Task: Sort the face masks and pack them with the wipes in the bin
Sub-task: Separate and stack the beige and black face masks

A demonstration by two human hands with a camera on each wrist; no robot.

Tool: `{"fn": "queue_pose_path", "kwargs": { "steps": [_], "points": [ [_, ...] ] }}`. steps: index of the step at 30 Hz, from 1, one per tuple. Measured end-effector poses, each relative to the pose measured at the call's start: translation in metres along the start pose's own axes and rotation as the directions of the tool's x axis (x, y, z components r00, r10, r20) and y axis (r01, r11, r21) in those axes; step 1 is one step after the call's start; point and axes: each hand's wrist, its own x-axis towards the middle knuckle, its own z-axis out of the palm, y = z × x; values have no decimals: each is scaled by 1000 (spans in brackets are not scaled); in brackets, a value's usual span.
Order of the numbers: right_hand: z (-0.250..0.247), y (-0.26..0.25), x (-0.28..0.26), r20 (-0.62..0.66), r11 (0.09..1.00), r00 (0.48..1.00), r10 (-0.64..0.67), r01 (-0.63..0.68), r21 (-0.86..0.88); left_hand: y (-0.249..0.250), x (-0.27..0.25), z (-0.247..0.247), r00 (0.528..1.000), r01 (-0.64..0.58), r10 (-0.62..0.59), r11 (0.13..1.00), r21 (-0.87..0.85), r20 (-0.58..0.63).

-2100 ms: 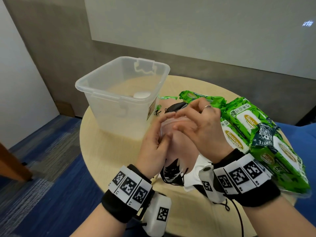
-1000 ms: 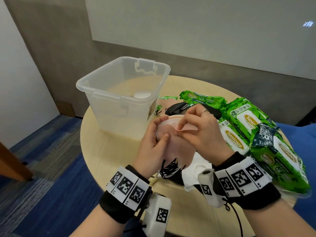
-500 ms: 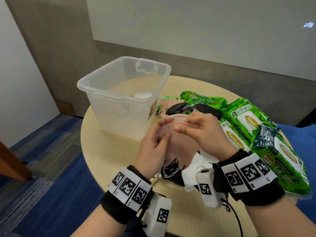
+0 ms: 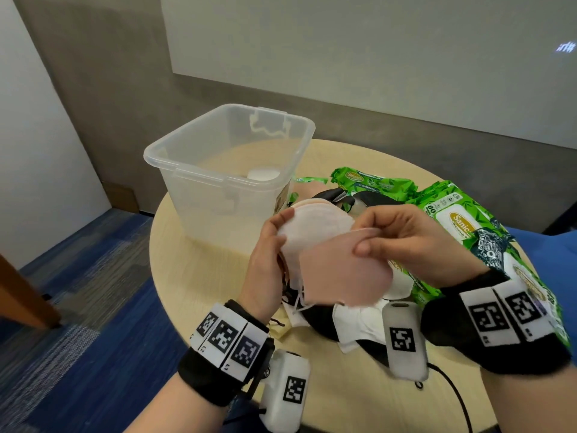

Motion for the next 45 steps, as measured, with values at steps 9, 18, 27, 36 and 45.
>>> {"fn": "queue_pose_path", "kwargs": {
  "steps": [9,18,27,36,45],
  "points": [
    [7,26,24,-374,911,927,-31,-128,-392,-3,-11,6,975,-196,176,969,150,137],
    [13,32,18,-540,768,818,-200,-210,-604,-8,-9,7,957,-290,273,919,268,98],
    [42,55,7,-617,987,771,157,-108,116,-9,-8,13,971,-233,240,958,168,-18],
    [35,52,4,-625,997,777,74,-54,50,-15,-4,5,985,-158,173,949,274,-28],
    [22,40,0,-542,951,832,-122,-58,-304,2,2,3,946,-266,117,810,522,301]
  ]
}}
